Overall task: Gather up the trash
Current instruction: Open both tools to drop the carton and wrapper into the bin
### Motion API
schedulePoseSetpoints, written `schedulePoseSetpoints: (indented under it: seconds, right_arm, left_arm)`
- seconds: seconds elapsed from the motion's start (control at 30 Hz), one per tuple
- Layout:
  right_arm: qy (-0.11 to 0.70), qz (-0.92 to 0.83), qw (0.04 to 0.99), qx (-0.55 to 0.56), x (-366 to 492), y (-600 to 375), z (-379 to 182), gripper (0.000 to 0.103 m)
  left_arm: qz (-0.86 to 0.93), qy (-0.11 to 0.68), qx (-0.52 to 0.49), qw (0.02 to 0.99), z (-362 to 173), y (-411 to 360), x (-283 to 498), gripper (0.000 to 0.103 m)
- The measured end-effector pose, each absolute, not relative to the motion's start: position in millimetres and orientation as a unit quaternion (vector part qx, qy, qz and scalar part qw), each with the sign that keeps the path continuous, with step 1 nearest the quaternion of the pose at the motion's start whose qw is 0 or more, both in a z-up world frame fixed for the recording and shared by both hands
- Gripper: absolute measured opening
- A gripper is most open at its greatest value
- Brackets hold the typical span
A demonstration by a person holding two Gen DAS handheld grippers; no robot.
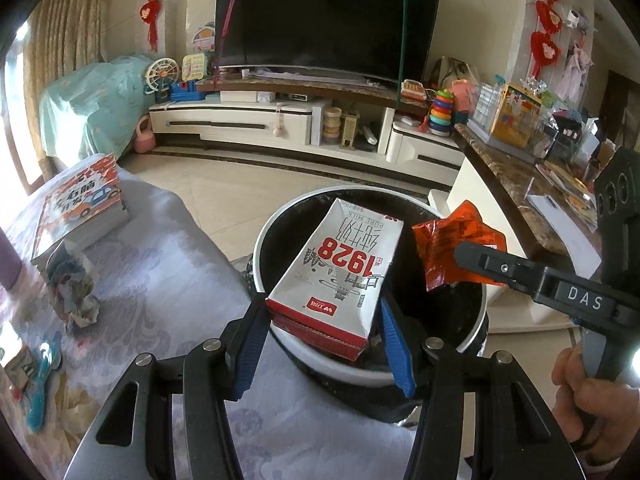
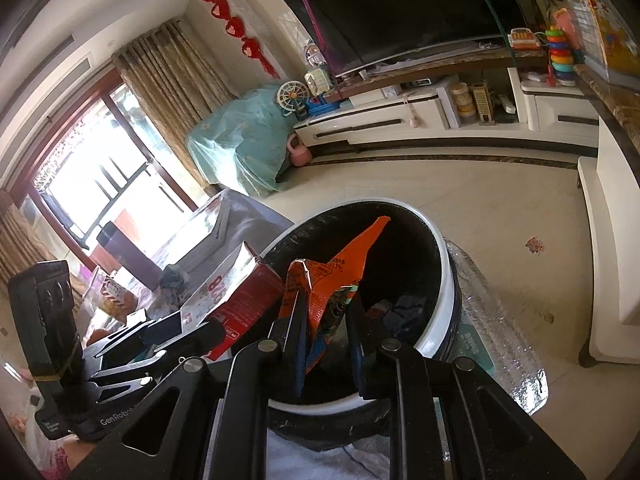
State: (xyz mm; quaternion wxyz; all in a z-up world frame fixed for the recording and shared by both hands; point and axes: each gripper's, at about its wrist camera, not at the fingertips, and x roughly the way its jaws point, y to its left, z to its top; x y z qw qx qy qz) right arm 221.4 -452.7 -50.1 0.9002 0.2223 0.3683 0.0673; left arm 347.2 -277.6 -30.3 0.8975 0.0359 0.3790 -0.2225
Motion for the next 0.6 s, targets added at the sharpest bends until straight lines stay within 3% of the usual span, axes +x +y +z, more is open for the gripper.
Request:
schedulePoseSetpoints:
  seconds: [0.6]
  right_arm:
    - [0.389, 0.057, 0.895, 0.212, 238.0, -457.1, -56.0, 0.022]
  left_arm:
    - [-0.221, 0.398, 0.033, 0.890, -37.5, -298.7, 378.2, 0.054]
